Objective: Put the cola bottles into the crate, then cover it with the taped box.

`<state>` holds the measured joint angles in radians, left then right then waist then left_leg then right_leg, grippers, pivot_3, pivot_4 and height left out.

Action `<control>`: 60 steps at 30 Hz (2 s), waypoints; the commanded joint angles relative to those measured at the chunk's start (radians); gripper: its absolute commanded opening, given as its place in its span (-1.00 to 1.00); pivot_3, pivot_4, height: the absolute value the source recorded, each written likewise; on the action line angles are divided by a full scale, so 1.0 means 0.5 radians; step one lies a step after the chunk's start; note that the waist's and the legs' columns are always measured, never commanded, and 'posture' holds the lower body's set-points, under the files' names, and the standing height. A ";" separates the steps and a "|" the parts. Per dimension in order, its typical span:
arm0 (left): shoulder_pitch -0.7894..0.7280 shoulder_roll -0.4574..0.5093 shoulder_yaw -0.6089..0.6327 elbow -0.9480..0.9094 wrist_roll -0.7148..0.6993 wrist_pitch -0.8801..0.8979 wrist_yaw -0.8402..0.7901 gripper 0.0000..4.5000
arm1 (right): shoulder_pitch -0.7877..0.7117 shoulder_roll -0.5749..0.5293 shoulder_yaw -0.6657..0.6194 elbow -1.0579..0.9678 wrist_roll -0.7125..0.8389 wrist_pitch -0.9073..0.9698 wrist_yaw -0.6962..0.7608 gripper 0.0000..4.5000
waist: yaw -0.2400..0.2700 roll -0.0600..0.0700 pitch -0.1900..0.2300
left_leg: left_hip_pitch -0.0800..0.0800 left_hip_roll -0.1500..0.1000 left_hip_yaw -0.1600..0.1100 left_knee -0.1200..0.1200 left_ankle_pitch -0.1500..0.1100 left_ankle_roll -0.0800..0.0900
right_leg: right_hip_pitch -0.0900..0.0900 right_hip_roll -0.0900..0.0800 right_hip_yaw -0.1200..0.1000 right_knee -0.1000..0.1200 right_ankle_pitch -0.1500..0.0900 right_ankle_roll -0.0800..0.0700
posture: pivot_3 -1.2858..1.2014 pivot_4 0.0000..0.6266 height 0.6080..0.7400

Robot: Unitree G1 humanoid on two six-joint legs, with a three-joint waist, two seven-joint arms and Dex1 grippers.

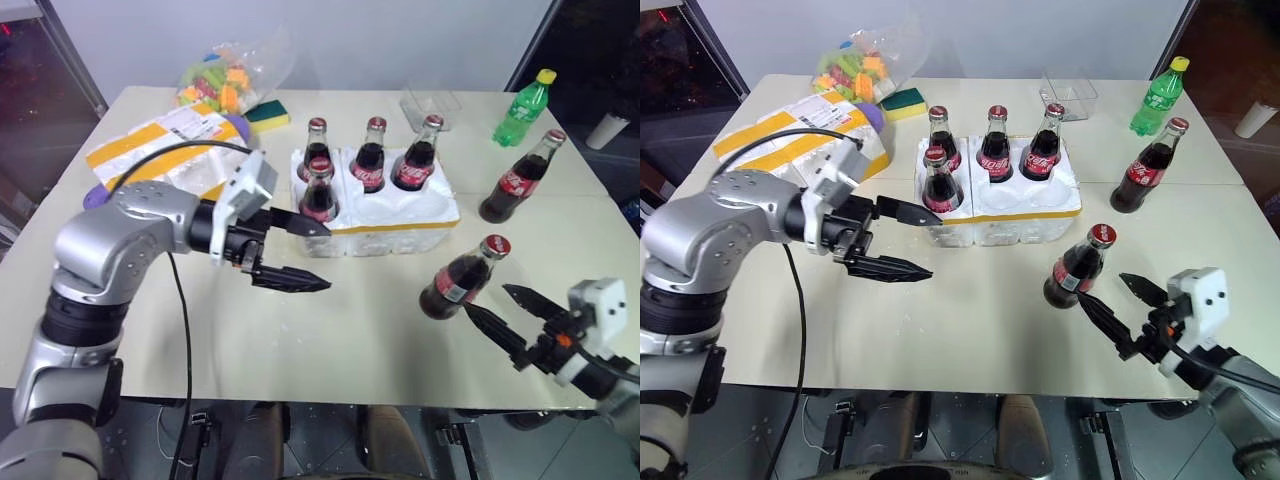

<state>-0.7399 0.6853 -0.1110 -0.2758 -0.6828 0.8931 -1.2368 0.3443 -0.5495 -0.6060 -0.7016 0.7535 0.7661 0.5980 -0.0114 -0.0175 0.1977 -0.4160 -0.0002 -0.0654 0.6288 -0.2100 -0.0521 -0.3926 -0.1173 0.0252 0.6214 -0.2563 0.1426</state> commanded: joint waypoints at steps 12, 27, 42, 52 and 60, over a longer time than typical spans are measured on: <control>-0.050 -0.029 -0.034 0.086 0.097 -0.189 0.018 0.97 | -0.390 -0.121 0.382 0.262 -0.057 -0.064 -0.019 1.00 | 0.000 0.000 0.000 | 0.000 0.000 0.000 0.002 0.000 0.000 | 0.001 0.000 0.000 0.000 0.000 0.000 | 0.03 -0.52 0.98; 0.078 0.075 0.205 0.050 0.048 -0.162 0.255 1.00 | -1.773 -0.472 0.531 0.629 0.522 0.152 -0.115 0.26 | -0.035 0.007 0.007 | -0.004 0.000 -0.005 0.003 0.001 0.001 | -0.011 0.003 -0.001 0.017 0.000 0.003 | 0.03 -0.52 0.98; 0.138 0.081 0.236 -0.069 0.000 -0.149 0.365 1.00 | -2.188 -0.141 1.357 1.511 -0.453 -0.200 0.134 0.26 | -0.003 0.008 0.008 | -0.024 -0.001 -0.002 0.001 0.001 0.001 | -0.032 0.002 -0.001 0.018 0.004 0.011 | 0.03 -0.52 0.98; 0.051 0.034 0.178 0.016 0.027 -0.179 0.343 1.00 | -2.014 -0.212 0.922 1.065 -0.322 -0.010 0.013 0.99 | 0.001 0.007 0.008 | -0.021 -0.001 -0.004 0.003 0.002 0.000 | -0.028 0.003 -0.001 0.020 0.004 0.011 | 0.03 -0.52 0.98; 0.009 0.028 0.184 0.072 0.042 -0.198 0.327 1.00 | -1.330 -0.597 -0.069 0.705 -0.185 0.273 -0.076 0.99 | 0.013 0.007 0.007 | -0.020 -0.002 -0.004 0.003 0.001 0.000 | -0.025 0.002 -0.002 0.019 0.004 0.011 | 0.03 -0.52 0.98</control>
<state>-0.7166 0.6959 -0.0261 -0.2350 -0.6612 0.8145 -1.0684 -0.3297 -0.8312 -0.5736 -0.3205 0.6529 0.8951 0.5633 -0.0047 -0.0138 0.2014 -0.4249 -0.0009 -0.0674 0.6304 -0.2094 -0.0519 -0.4041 -0.1161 0.0244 0.6308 -0.2544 0.1477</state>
